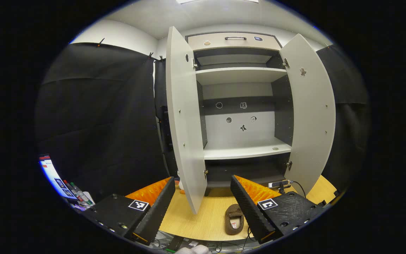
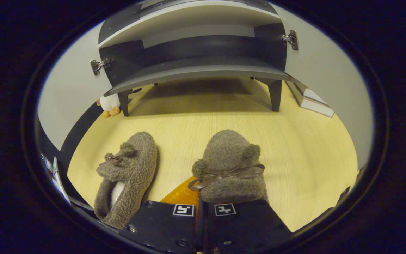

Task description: Grab one shoe with the right hand and put it into the shoe cabinet, grab the other shoe with the left hand and put it into the shoe cabinet; then close the right door with the right hand and the left door with the left hand.

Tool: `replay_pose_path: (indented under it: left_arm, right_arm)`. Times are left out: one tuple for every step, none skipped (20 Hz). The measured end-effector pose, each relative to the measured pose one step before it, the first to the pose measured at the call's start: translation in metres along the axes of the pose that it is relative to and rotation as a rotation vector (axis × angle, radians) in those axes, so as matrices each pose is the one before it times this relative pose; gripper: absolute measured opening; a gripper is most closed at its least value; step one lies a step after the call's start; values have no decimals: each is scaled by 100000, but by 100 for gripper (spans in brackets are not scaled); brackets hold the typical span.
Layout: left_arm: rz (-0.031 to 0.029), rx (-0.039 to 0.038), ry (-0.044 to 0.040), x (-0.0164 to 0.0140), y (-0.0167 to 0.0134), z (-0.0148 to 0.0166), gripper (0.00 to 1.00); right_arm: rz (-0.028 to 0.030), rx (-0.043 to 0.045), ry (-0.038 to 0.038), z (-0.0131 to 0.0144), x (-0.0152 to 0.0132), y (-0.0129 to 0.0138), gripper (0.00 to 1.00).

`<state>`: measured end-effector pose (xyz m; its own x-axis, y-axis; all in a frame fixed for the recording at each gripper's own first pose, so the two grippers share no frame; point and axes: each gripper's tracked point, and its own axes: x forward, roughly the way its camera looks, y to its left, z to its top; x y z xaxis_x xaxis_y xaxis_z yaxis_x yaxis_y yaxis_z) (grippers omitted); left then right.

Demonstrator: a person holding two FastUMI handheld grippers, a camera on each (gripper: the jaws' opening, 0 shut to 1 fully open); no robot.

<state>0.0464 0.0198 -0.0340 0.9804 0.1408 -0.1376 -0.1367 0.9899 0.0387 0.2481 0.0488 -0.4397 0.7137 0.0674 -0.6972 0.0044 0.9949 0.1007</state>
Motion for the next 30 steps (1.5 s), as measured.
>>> replay_pose_path:
  left_arm:
    - [-332, -213, -166, -169, -42, -87, 96]
    - [-192, -109, -170, -67, -37, 29, 96]
    - [-469, 68, -74, -49, -113, 13, 96]
    - [-45, 173, -291, -110, 20, -69, 96]
    - [-278, 40, -231, -112, -18, -6, 96]
    - [-356, -176, -143, -154, 13, 46, 96]
    - [-411, -340, -481, -141, -83, 62, 96]
    - [-424, -370, -536, -86, -72, 60, 96]
    - [-236, -262, -349, -136, -21, 26, 96]
    - [-286, -265, -396, -7, -46, 19, 96]
    - [-219, -327, -264, -49, -50, -15, 96]
    - [-234, -252, -488, -59, -140, 42, 96]
    - [-402, -62, -32, 28, -141, -7, 96]
    - [-176, 152, -580, -9, -179, 29, 96]
    - [-238, 169, -411, 23, -154, 51, 96]
    - [-80, 5, -458, -42, -210, 109, 96]
    - [-76, -112, -440, 111, -141, 120, 96]
    - [89, -104, -75, 36, -183, 5, 96]
    - [309, -122, -222, 70, 11, -13, 96]
    - [463, -459, -54, -35, 30, 37, 96]
    - [225, -838, -32, 59, -35, 124, 96]
    - [134, -840, 213, 76, -70, 1, 96]
    - [322, -450, 309, -2, 15, -24, 96]
    - [484, -74, 343, 52, 44, -164, 96]
    - [688, 120, 507, 117, 140, -151, 96]
    - [1016, 137, 406, 133, 203, -138, 96]
    - [1063, -28, 583, 114, 246, -120, 96]
    - [995, -277, 625, 133, 109, -160, 96]
    - [859, -314, 228, 45, 146, -116, 96]
    - [916, -116, 339, 19, 133, -111, 96]
  right_arm:
    - [1008, -602, -1072, 483, -637, 160, 7]
    - [486, -327, -1146, 543, -408, 129, 7]
    - [120, -278, -1747, 846, -757, 103, 6]
    - [107, -365, -1834, 931, -813, 87, 7]
    - [334, -445, -1970, 1057, -688, 163, 7]
    - [549, -290, -2046, 1251, -1058, 221, 6]
    - [717, -489, -2633, 1419, -952, 244, 7]
    - [664, -914, -2856, 1705, -993, 232, 6]
    - [636, -942, -3244, 1656, -764, 370, 6]
    - [509, -1227, -3399, 1982, -926, 288, 7]
    - [417, -1747, -2937, 1986, -705, 173, 6]
    - [257, -1097, -2946, 2032, -434, 189, 6]
    - [602, -583, -3026, 2113, -396, 180, 6]
    - [354, -215, -2360, 2028, -185, 263, 6]
    - [424, -151, -2148, 2169, 37, 180, 6]
    - [131, -513, -1989, 1986, 208, 124, 6]
    - [-221, -1367, -2319, 2046, 528, -26, 5]
    - [-518, -854, -1533, 1908, 521, -148, 6]
    - [-142, 699, -1497, 1876, 664, 41, 5]
    - [-114, 234, -1040, 1809, 844, 27, 6]
    - [-628, -43, -284, 1571, 953, -175, 6]
    - [-473, 469, -461, 1415, 1059, -98, 7]
    - [-707, -21, -382, 1337, 1237, -277, 7]
    - [-863, 490, 487, 1238, 1109, -333, 7]
    - [-286, 1139, -32, 1300, 1207, -134, 7]
    - [-1310, -259, -533, 1185, 1125, -336, 6]
    - [-1566, -1734, -198, 964, 1220, -431, 7]
    - [-1117, -1253, 513, 683, 1295, -324, 7]
    - [-859, -815, 803, 485, 1286, -108, 7]
    - [-551, -932, 1574, 221, 1187, -115, 7]
